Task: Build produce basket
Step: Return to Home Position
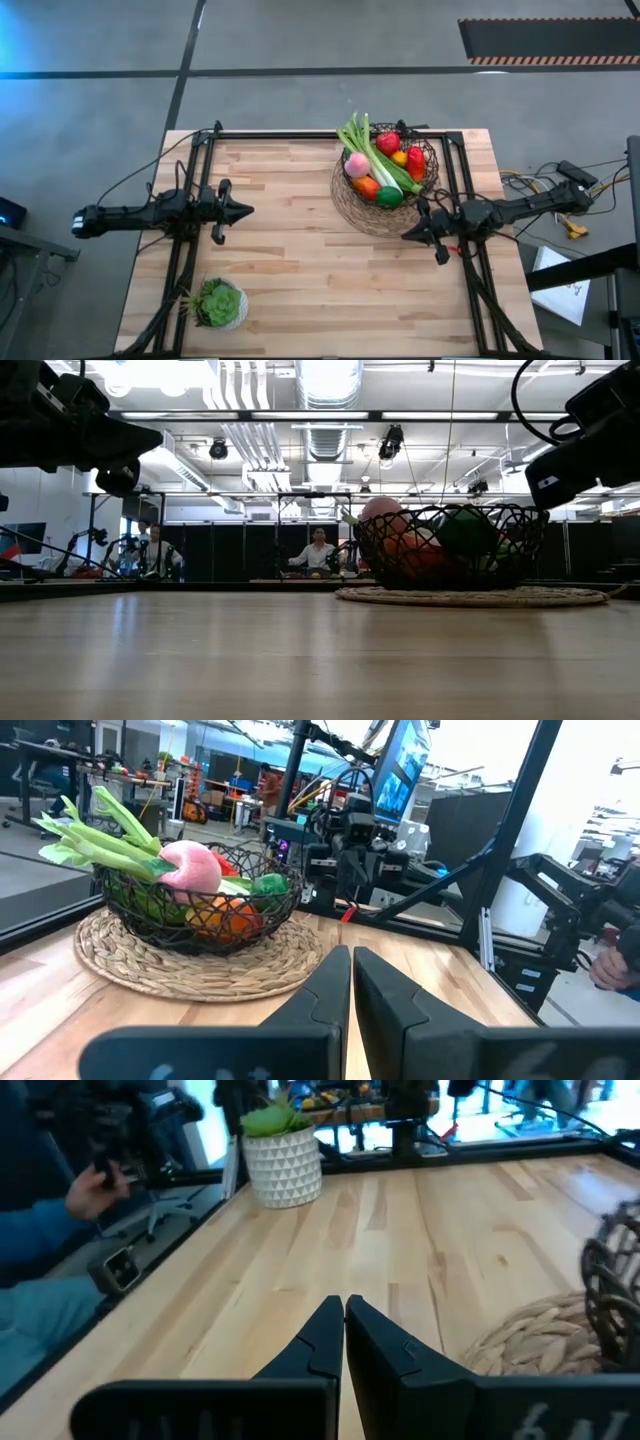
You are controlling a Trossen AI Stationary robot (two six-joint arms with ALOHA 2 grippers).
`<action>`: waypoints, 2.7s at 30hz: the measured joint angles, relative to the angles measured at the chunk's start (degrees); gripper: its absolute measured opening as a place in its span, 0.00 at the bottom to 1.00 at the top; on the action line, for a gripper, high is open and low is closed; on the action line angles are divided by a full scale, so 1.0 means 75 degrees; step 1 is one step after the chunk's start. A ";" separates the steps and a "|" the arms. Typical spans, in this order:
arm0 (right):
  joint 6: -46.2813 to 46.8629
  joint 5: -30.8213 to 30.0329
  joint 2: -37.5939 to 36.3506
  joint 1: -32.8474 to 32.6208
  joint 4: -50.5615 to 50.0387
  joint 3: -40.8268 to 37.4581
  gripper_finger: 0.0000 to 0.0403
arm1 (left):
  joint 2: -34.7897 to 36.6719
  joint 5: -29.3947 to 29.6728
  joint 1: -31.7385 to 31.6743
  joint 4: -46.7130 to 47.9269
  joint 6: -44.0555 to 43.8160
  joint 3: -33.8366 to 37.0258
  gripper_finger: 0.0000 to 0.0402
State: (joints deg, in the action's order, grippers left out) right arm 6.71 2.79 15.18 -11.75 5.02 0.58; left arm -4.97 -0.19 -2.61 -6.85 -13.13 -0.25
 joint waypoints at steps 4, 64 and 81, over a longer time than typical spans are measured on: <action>0.0477 -0.0685 -0.0004 0.0000 0.0229 0.0000 0.02 | 0.0000 0.0003 0.0000 -0.0023 0.0529 0.0000 0.00; -0.0503 -0.3241 -0.1309 0.0758 -0.0199 0.0000 0.02 | -0.1020 0.0060 -0.0003 -0.0020 0.1405 0.0000 0.00; -0.0503 -0.3241 -0.1306 0.0758 -0.0188 0.0000 0.02 | -0.1023 0.0058 -0.0003 -0.0020 0.1405 0.0000 0.00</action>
State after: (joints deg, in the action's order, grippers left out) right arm 2.94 -21.52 5.39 -6.07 3.61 0.58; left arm -12.64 0.25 -2.63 -7.01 -2.59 -0.25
